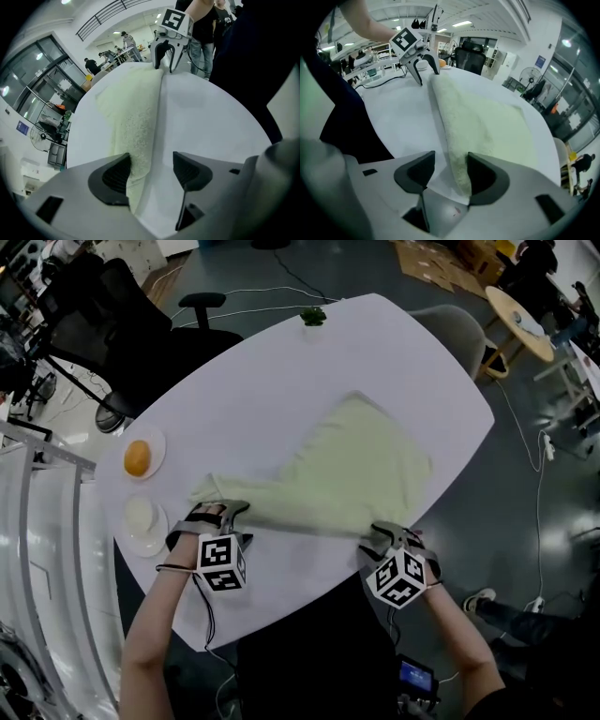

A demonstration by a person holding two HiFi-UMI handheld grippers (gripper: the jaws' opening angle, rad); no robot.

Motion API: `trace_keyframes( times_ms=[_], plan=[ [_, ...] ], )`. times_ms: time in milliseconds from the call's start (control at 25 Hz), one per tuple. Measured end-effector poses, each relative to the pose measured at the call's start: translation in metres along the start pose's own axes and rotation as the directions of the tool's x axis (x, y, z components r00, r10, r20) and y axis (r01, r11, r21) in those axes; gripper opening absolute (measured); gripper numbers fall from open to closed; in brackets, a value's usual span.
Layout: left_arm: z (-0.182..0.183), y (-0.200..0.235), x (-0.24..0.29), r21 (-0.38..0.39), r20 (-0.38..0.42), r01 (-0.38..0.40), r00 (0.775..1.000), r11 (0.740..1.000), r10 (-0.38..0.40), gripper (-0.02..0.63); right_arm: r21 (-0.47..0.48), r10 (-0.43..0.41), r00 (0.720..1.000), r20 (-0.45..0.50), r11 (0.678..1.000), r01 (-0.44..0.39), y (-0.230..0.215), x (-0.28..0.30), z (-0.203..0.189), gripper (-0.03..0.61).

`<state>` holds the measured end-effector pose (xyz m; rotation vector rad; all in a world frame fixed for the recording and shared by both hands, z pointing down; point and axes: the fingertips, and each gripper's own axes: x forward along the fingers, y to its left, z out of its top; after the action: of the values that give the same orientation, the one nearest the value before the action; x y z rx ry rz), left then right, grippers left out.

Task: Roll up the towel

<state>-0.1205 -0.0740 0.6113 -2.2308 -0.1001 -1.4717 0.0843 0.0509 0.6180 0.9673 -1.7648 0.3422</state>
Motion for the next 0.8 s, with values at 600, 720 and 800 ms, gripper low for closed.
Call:
trace_keyframes(
  times_ms=[600, 720, 800],
  plan=[
    [-0.004, 0.034, 0.004, 0.097, -0.090, -0.047, 0.994, 0.994, 0.056, 0.087, -0.238, -0.084, 0.996, -0.037, 0.968, 0.073, -0.029, -0.007, -0.002, 0.038],
    [-0.004, 0.040, -0.004, 0.114, -0.099, -0.063, 0.992, 0.991, 0.075, 0.077, -0.265, -0.103, 0.994, -0.025, 0.960, 0.093, -0.033, -0.018, 0.003, 0.034],
    [-0.005, 0.041, -0.010, 0.129, -0.103, -0.074, 0.991, 0.989, 0.088, 0.074, -0.265, -0.113, 0.993, -0.014, 0.959, 0.105, -0.033, -0.025, 0.006, 0.034]
  ],
)
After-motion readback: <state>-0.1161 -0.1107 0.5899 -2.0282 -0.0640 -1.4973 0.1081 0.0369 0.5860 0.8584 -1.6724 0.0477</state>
